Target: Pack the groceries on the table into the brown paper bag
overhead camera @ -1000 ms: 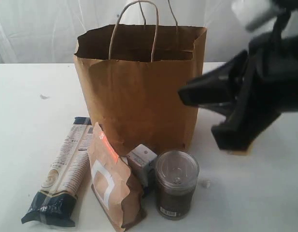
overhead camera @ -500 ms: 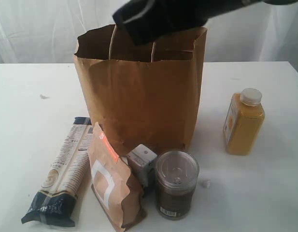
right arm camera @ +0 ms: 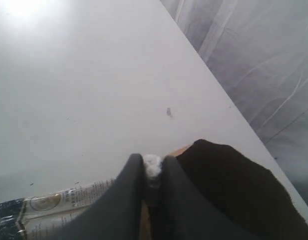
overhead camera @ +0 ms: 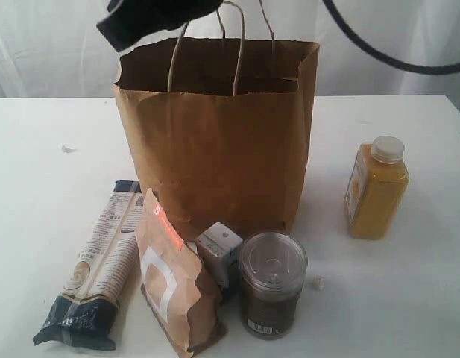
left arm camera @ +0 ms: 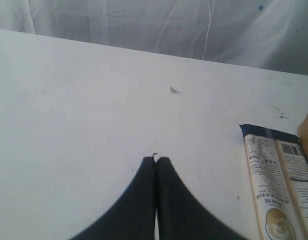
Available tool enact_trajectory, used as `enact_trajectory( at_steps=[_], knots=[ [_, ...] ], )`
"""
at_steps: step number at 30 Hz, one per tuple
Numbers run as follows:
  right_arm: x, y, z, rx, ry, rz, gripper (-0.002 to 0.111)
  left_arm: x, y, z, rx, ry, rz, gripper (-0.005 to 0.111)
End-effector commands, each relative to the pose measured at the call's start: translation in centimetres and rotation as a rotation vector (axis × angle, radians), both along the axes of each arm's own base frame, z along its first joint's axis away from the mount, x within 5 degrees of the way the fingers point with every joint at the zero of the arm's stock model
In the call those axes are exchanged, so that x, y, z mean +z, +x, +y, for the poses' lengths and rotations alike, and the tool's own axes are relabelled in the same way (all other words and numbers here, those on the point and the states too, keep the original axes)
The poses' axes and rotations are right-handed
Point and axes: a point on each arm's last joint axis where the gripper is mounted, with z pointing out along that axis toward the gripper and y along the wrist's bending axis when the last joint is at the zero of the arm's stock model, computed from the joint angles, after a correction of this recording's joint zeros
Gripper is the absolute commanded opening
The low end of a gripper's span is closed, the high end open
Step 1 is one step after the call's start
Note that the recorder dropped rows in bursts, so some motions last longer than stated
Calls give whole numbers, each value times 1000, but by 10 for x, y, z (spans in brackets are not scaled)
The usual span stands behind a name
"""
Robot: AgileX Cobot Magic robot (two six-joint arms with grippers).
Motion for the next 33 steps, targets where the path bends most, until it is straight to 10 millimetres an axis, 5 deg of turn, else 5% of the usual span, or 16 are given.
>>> enact_trajectory(
  at_steps=[1, 10, 22, 33],
  knots=[
    [6, 13, 7, -58, 29, -23, 0, -1, 0, 0, -7, -6, -4, 0],
    [-13, 40, 16, -169, -131, 35, 0, -1, 0, 0, -7, -6, -4, 0],
    [-28, 52, 27, -174, -162, 88, 1, -1, 0, 0, -7, -6, -4, 0],
    [-29, 53, 27, -209, -153, 107, 51, -1, 0, 0, -7, -6, -4, 0]
  ],
)
